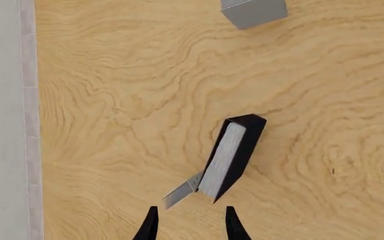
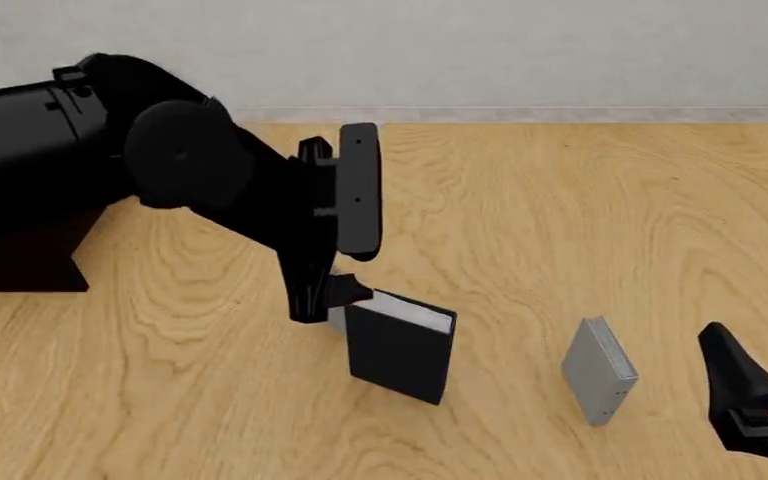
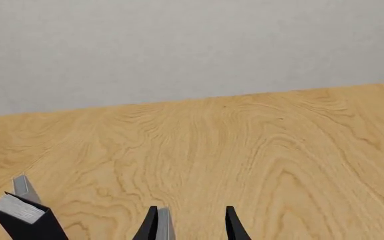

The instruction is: Pick up the book in the middle and place it on the cabinet shelf.

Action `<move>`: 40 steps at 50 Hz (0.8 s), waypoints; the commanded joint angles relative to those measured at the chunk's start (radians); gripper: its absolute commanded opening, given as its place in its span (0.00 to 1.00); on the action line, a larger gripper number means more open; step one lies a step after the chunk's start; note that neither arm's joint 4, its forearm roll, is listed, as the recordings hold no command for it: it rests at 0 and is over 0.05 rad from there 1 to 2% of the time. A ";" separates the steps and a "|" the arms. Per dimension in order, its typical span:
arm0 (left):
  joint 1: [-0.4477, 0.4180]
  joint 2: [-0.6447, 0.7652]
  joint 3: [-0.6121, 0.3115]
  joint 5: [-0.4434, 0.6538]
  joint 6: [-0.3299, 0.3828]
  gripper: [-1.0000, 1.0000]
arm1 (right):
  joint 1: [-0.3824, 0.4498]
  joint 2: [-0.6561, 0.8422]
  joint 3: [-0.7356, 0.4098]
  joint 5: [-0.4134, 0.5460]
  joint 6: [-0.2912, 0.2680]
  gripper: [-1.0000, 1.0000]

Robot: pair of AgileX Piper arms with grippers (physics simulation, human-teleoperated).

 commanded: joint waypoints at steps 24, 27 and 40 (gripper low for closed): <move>0.028 0.094 0.085 -0.191 0.042 1.00 | 0.001 -0.012 0.000 0.013 0.006 1.00; 0.019 0.097 0.090 -0.203 0.042 1.00 | 0.001 -0.008 0.000 0.009 0.007 1.00; -0.029 0.113 0.122 -0.214 0.009 1.00 | 0.002 -0.010 0.000 0.011 0.008 1.00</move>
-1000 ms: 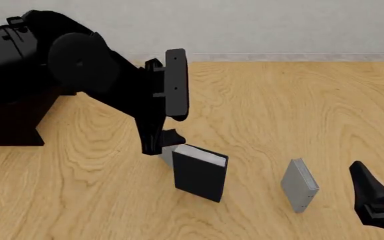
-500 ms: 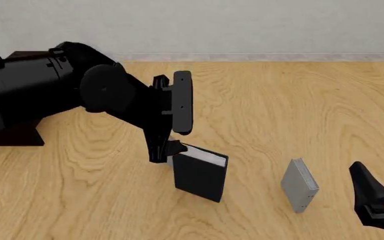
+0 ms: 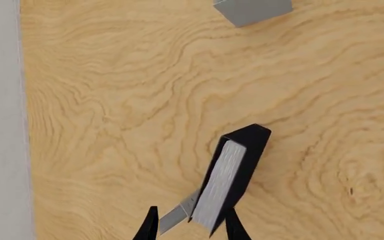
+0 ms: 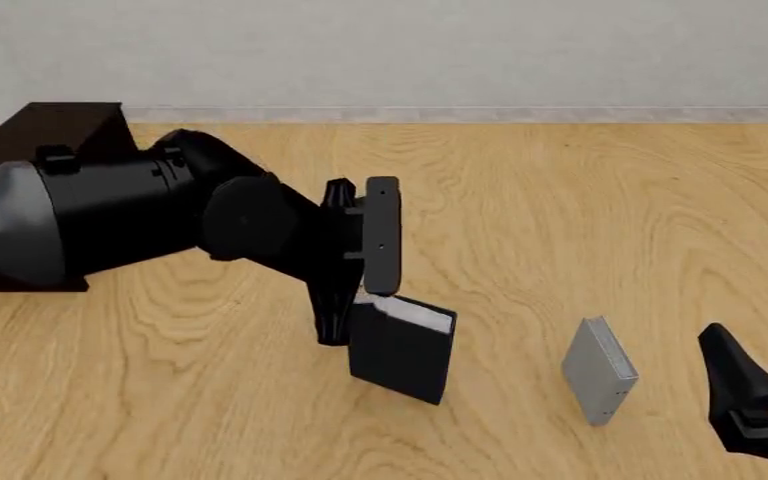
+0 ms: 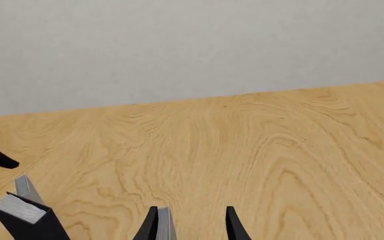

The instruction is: Pick up the book in the middle and place it on the cabinet shelf.

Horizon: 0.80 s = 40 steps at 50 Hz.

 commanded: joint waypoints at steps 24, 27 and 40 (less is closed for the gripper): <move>-0.036 0.046 0.061 -0.037 -0.054 1.00 | -0.001 0.007 0.000 -0.006 0.001 1.00; -0.025 0.054 0.068 -0.050 -0.045 1.00 | -0.001 0.004 0.000 -0.004 0.001 1.00; 0.019 0.082 0.082 -0.101 -0.030 1.00 | 0.000 0.009 0.000 -0.007 0.003 1.00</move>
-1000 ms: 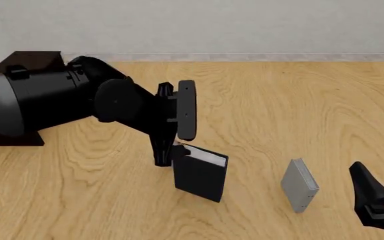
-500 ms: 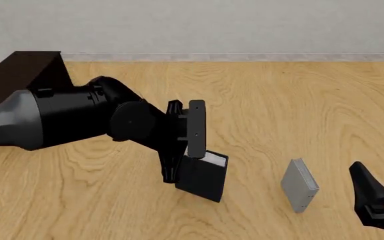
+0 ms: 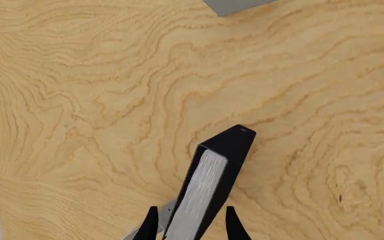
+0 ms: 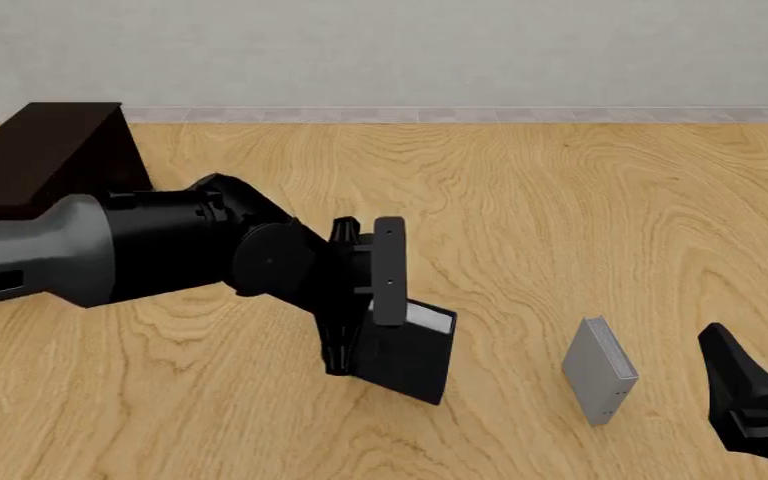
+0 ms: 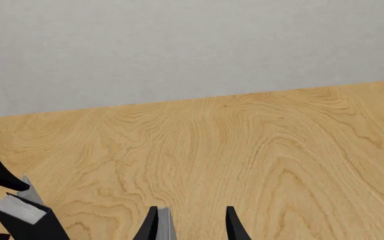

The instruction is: Pick up the book in the middle and place it on the cabinet shelf.

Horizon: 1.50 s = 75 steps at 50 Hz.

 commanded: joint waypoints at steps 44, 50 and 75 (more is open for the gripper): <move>-0.121 -0.005 -0.007 0.110 -0.138 0.00 | 0.003 -0.005 -0.001 0.008 0.003 1.00; -0.114 -0.035 -0.046 0.151 -0.124 0.00 | 0.003 -0.007 -0.001 0.009 0.003 1.00; -0.063 -0.131 -0.252 0.284 -0.057 0.00 | 0.002 -0.016 -0.001 0.016 0.001 1.00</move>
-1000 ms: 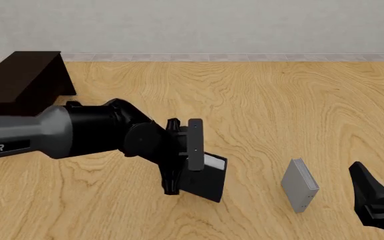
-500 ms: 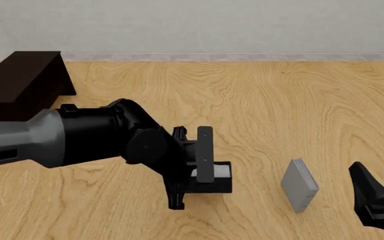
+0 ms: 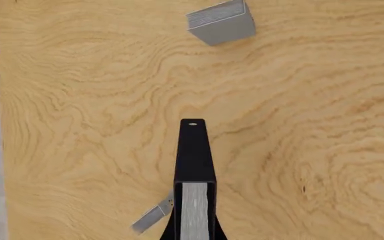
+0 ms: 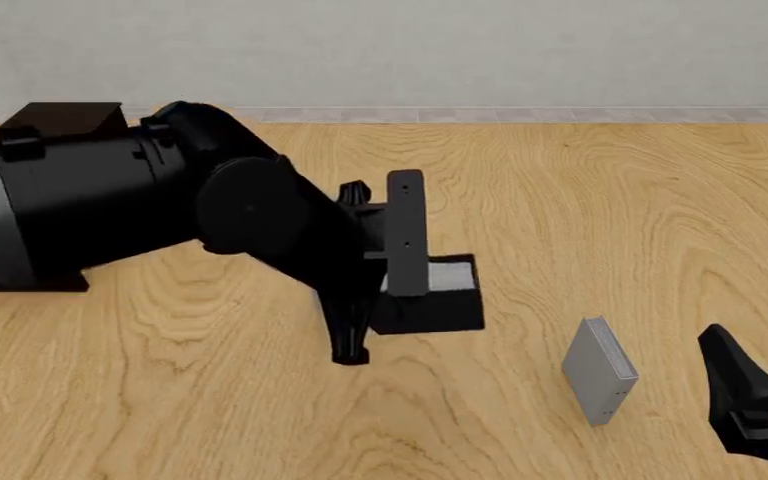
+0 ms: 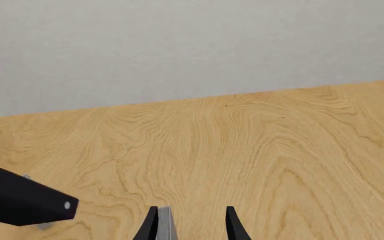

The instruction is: Pick up the book in the middle and place it on the cabinet shelf.

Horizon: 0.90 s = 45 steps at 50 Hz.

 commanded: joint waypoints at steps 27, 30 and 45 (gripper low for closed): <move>0.253 -0.234 -0.017 -0.090 0.249 0.00 | -0.004 0.021 0.001 -0.023 -0.009 1.00; 0.307 -0.239 -0.010 -0.117 0.267 0.00 | -0.004 0.028 0.001 -0.030 -0.009 1.00; 0.531 -0.293 0.141 -0.335 0.452 0.00 | -0.006 0.014 0.001 -0.018 -0.011 1.00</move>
